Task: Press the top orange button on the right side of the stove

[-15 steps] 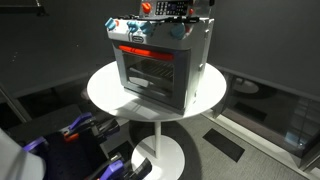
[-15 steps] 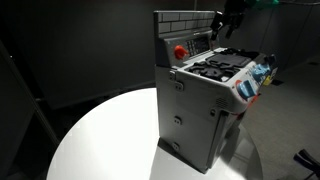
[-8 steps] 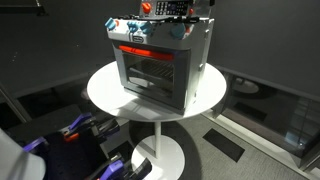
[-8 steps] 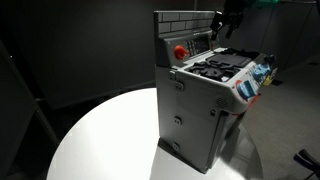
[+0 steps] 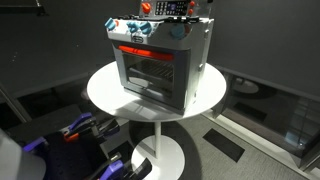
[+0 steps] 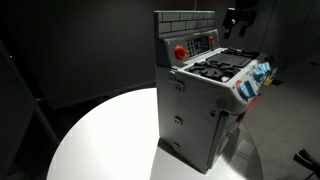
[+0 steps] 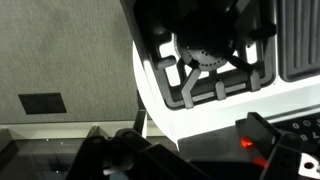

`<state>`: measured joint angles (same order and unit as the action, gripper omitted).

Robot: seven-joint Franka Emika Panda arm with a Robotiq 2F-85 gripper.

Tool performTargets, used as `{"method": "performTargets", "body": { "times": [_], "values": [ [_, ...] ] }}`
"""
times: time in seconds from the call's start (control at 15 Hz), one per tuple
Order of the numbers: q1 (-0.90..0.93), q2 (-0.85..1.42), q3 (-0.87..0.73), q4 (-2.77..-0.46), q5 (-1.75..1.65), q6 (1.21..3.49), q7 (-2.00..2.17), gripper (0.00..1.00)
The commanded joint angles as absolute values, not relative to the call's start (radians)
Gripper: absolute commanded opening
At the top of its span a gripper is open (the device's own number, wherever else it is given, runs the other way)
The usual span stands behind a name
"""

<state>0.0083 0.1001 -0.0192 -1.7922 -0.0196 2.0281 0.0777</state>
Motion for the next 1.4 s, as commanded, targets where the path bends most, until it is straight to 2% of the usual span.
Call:
{"method": "performTargets", "body": {
  "times": [0.0, 0.53, 1.07, 1.33],
  "values": [
    [-0.009, 0.006, -0.025, -1.865, -0.012, 1.93, 0.049, 1.0],
    [-0.025, -0.199, -0.038, -2.048, -0.025, 1.735, -0.019, 1.0],
    [-0.034, -0.421, -0.05, -2.242, -0.051, 1.72, -0.058, 1.0],
    [-0.03, -0.417, -0.049, -2.243, -0.034, 1.721, -0.042, 1.0]
  ]
}}
